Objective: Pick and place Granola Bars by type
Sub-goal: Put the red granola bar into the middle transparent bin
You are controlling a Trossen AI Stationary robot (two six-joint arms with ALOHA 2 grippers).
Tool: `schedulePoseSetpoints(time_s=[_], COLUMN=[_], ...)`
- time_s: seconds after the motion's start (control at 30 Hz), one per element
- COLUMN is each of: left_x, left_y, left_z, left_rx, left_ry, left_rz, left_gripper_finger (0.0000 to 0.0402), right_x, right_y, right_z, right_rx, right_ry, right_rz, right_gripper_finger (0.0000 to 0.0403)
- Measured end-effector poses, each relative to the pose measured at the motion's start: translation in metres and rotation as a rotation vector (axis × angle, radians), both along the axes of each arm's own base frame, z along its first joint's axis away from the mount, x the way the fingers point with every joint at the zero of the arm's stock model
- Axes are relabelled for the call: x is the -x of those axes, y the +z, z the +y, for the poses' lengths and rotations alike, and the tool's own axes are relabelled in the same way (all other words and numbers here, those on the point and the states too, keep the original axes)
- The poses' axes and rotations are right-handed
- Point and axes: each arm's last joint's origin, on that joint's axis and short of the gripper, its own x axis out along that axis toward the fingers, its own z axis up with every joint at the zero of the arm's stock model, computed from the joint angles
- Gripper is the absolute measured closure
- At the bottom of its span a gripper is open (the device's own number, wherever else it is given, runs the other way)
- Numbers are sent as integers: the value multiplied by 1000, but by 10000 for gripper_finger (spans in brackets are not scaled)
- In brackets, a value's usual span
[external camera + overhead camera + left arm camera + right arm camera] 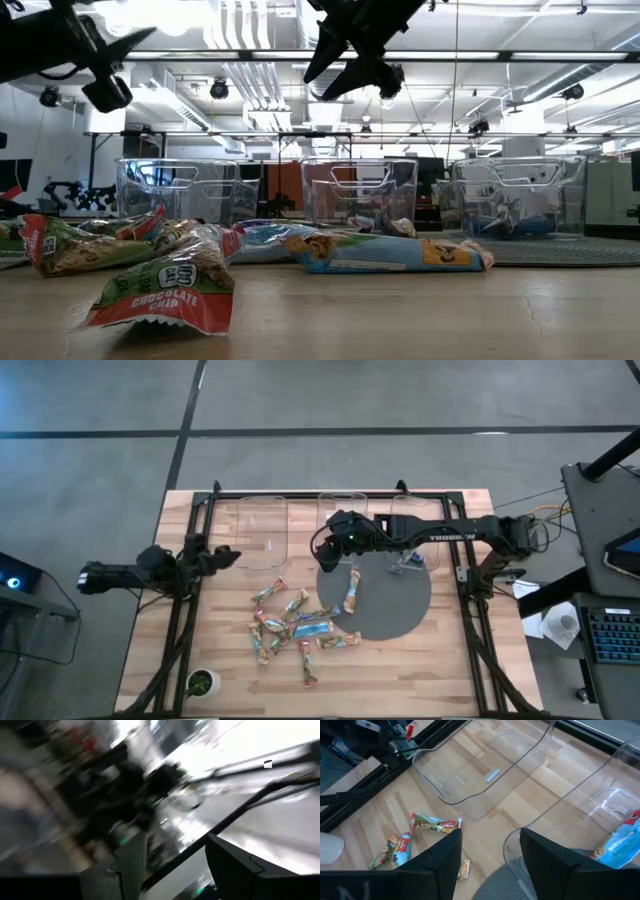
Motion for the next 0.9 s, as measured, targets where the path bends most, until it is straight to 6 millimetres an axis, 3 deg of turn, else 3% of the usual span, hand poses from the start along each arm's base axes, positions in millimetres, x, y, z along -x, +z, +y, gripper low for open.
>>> schedulePoseSetpoints(time_s=[0.17,0.37,0.57,0.73,0.9], left_x=[0,2,-14,-42,-63], left_y=[2,19,39,51,48], left_z=[-1,-1,-3,-8,-16], left_rx=[-59,-189,-261,-297,-359], left_ry=[29,87,153,152,83], left_rz=[347,648,754,742,835], left_gripper_finger=[219,219,219,219,219], right_x=[-1,-1,0,0,0], right_y=[0,0,-1,-1,-1], right_z=[13,27,34,34,33], right_rx=[-22,-57,-81,-62,-38], right_ry=[14,19,-17,-41,-47], right_rz=[-6,-11,-10,-12,-9], right_gripper_finger=[211,211,211,211,211])
